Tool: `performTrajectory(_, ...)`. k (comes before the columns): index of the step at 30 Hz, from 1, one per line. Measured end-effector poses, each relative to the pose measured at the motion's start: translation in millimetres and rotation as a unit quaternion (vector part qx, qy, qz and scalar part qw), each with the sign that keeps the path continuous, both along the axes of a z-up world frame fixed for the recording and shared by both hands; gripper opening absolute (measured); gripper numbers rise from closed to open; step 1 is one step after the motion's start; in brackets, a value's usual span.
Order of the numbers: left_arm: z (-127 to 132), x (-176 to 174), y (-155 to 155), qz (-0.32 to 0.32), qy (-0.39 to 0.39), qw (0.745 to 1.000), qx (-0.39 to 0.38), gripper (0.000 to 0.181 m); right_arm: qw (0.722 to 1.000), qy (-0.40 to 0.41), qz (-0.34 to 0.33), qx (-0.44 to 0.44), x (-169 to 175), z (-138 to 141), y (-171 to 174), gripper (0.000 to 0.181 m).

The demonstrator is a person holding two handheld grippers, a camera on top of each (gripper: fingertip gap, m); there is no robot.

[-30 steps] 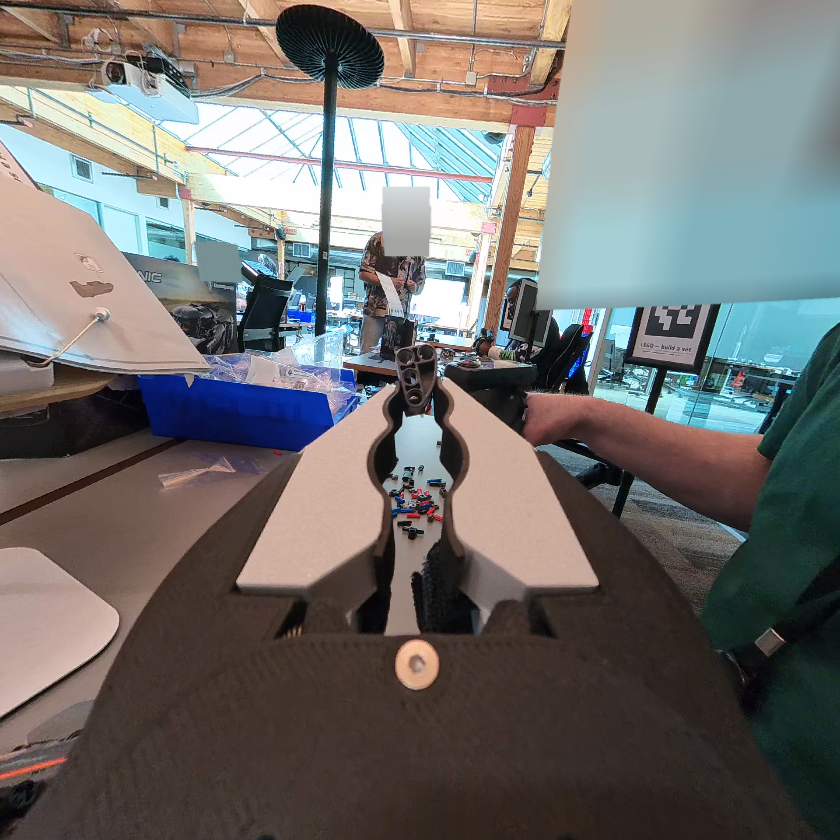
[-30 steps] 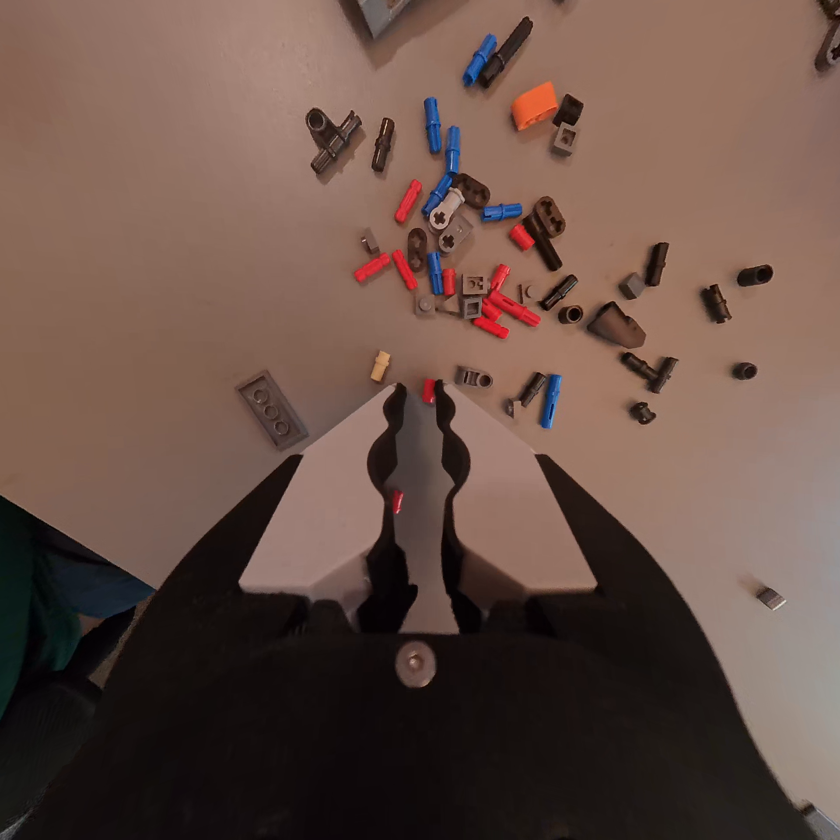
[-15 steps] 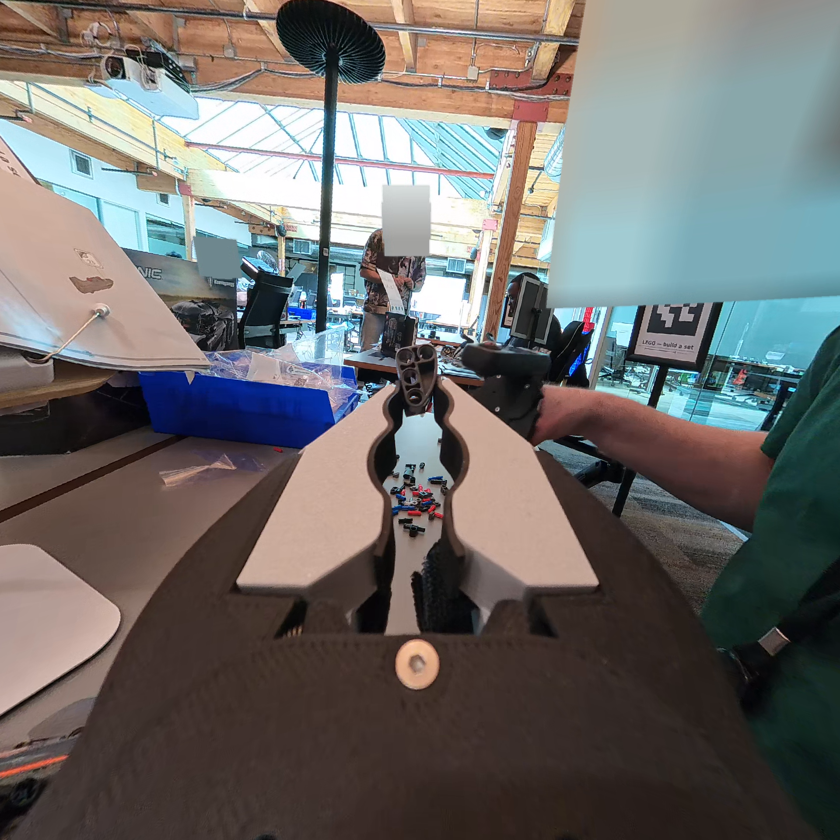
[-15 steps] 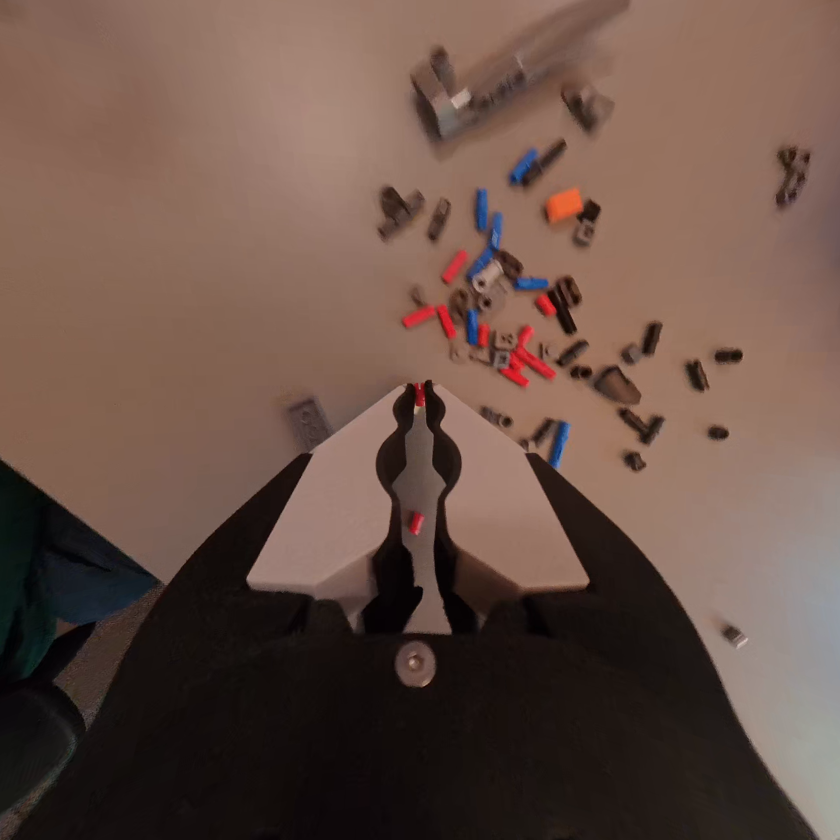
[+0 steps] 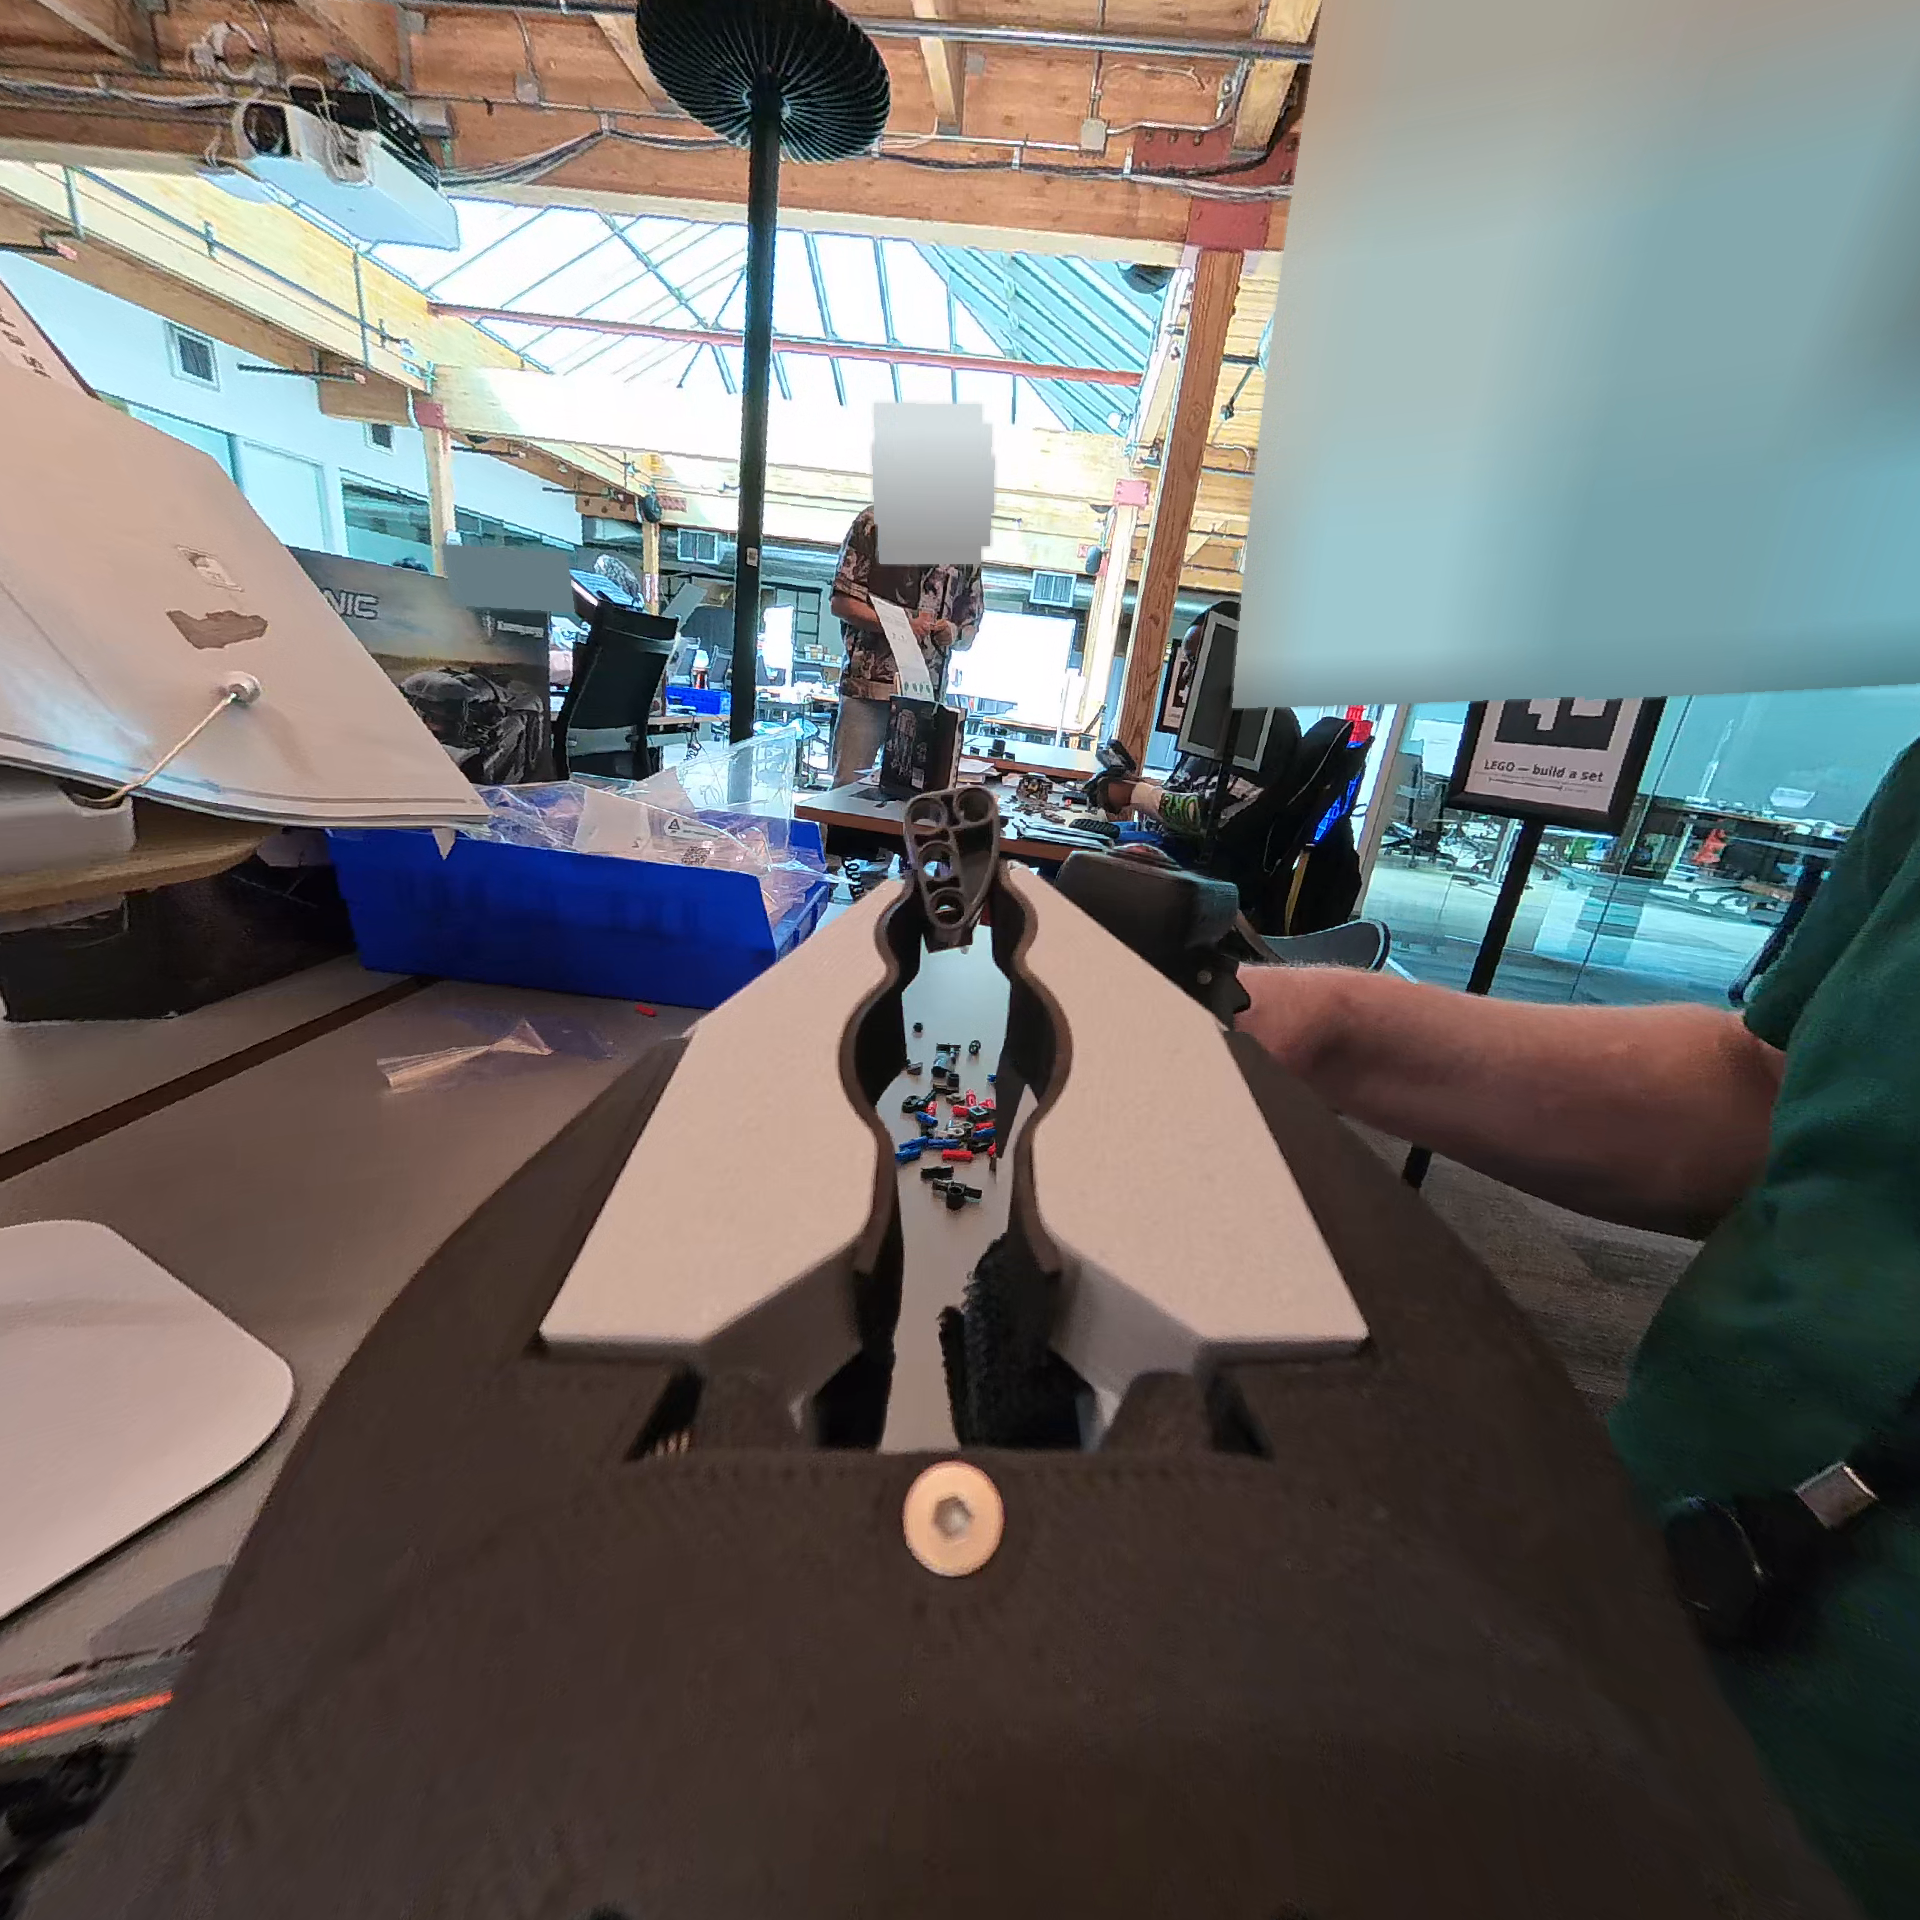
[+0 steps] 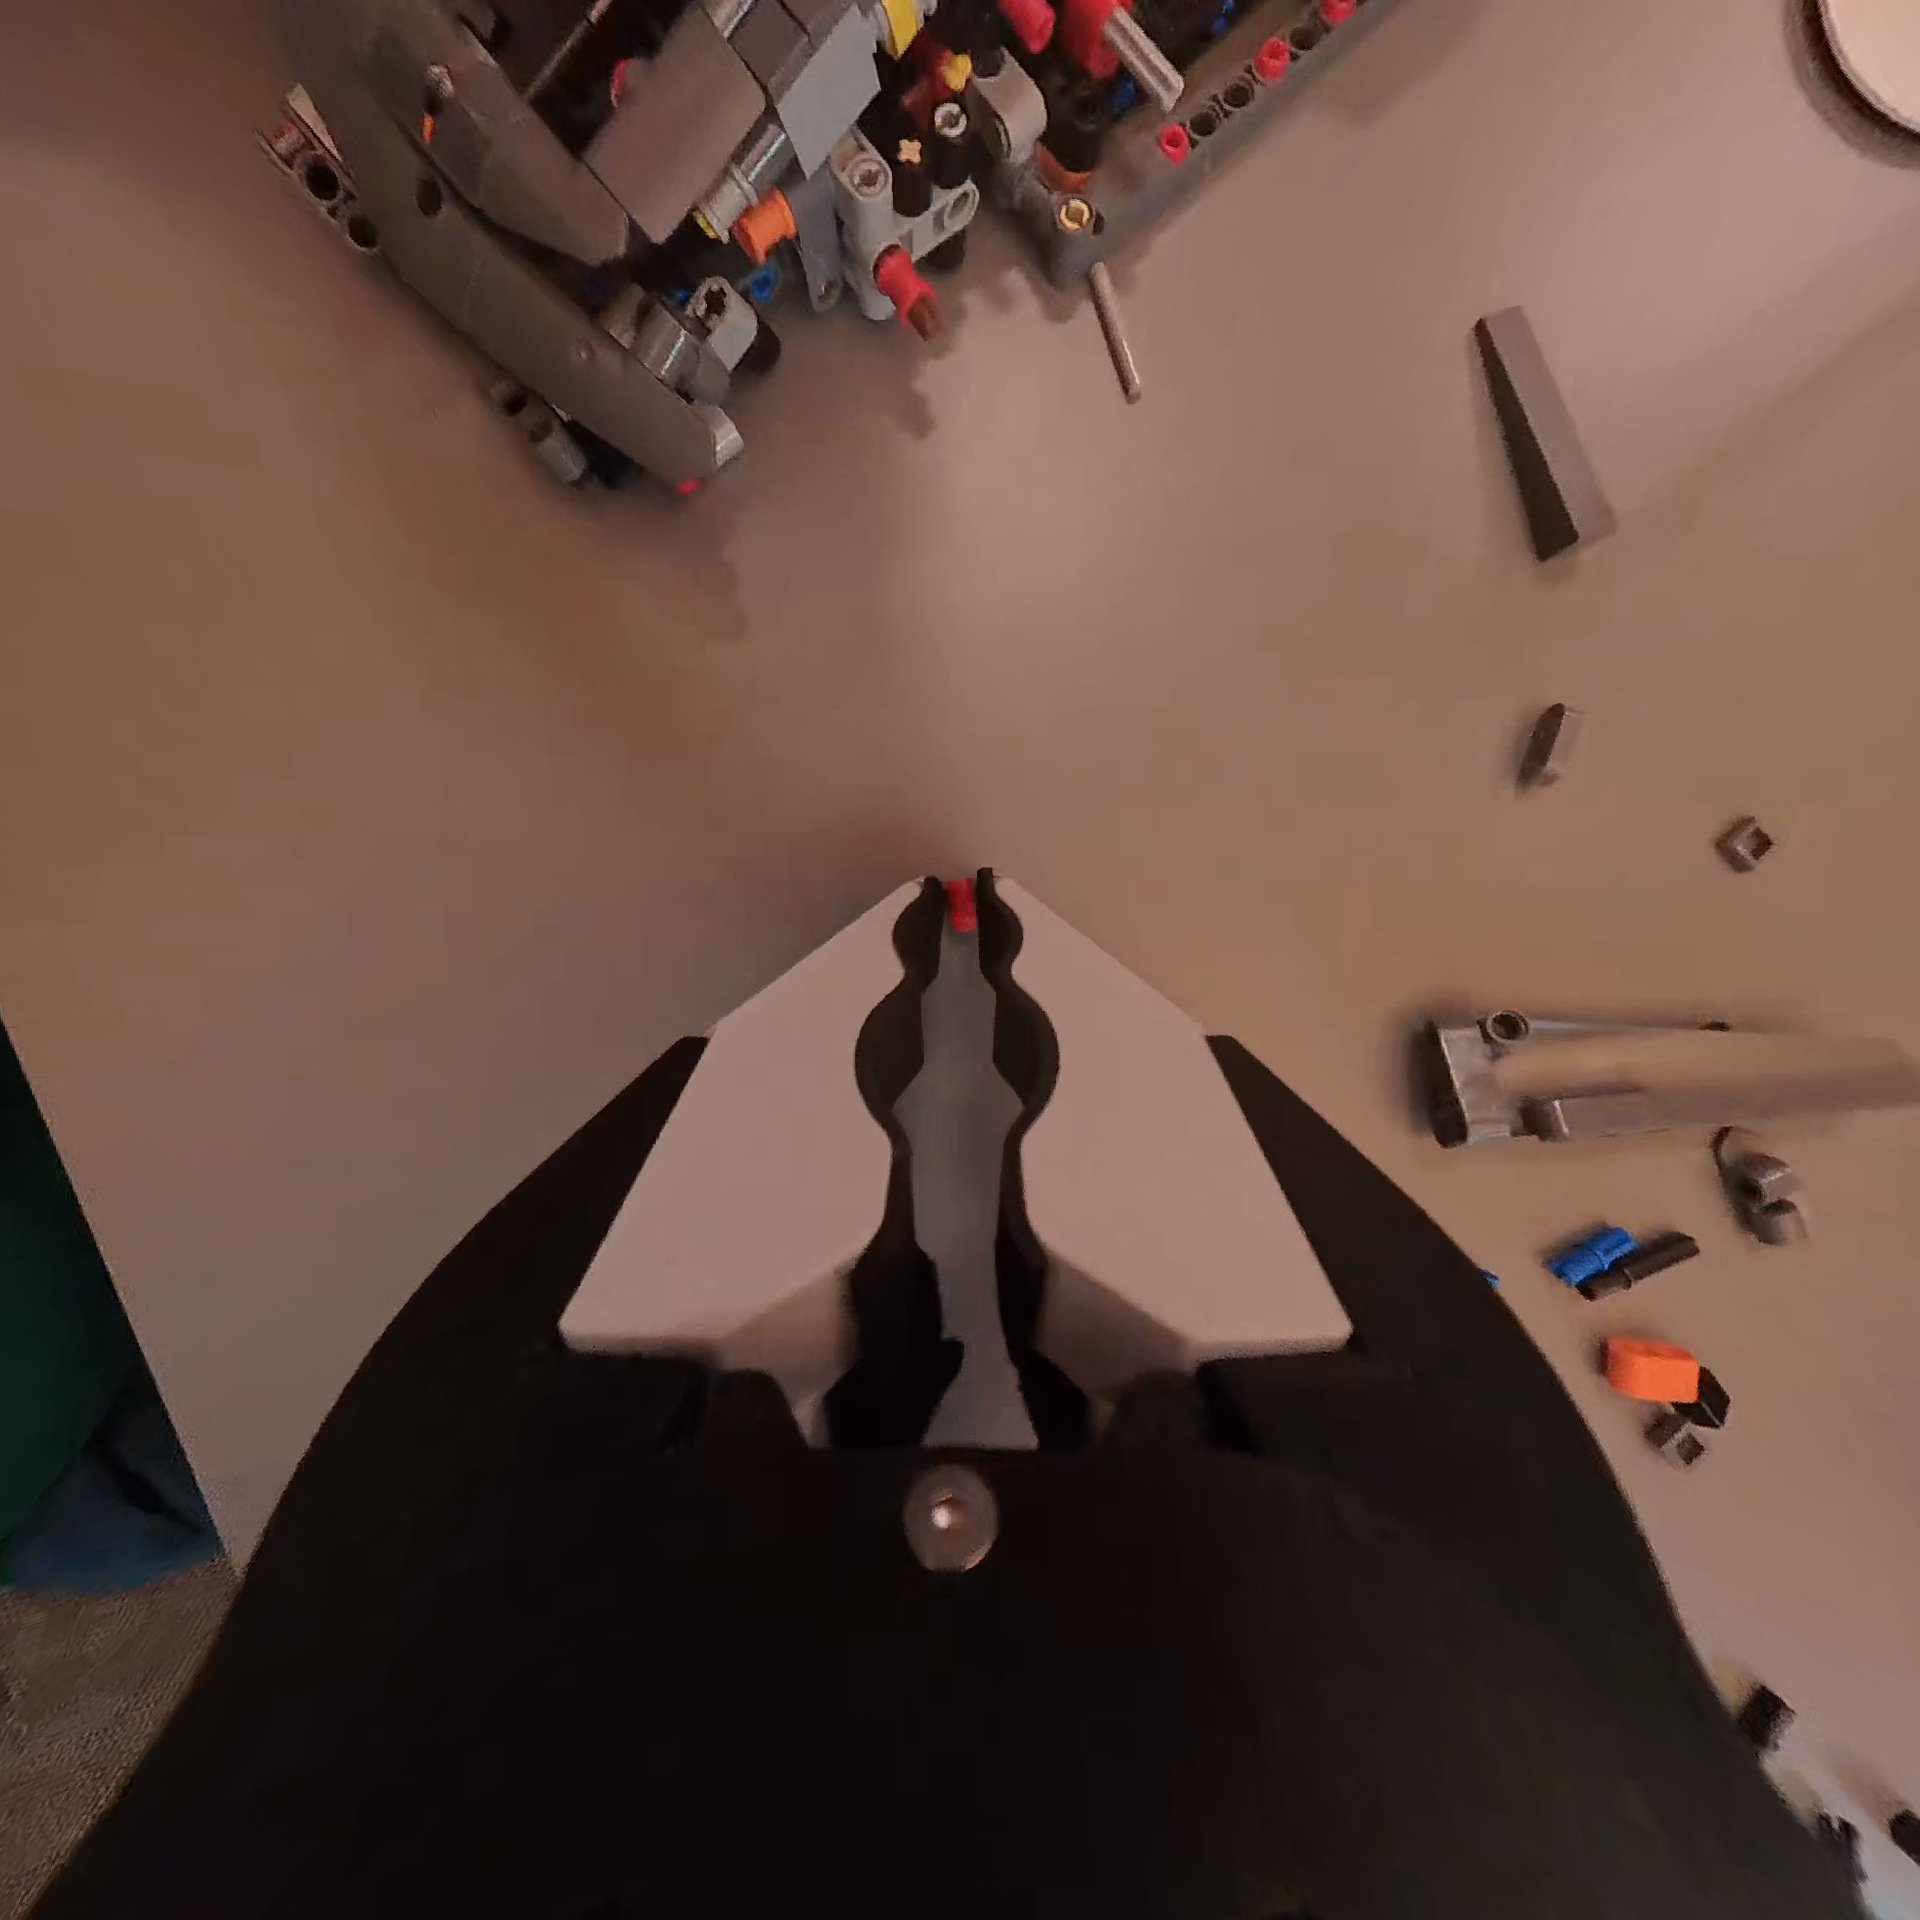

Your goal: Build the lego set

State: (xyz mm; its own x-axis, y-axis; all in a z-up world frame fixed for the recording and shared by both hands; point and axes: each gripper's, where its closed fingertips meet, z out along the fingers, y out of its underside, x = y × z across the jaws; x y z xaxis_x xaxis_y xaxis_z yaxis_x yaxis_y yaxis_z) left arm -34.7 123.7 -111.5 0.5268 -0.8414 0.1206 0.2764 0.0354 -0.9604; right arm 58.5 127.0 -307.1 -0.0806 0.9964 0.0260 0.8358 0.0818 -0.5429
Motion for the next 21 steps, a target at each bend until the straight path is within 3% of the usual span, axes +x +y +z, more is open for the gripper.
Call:
performTrajectory(7,-2,4,1,-0.004,0.004,1.0,-0.002,0.01,0.998,0.06,-0.02,-0.026,7,3,-1,0.012)
performTrajectory(21,-7,8,4,-0.009,0.012,1.0,-0.01,0.01,0.995,0.092,-0.031,-0.034,4,1,3,0.003)
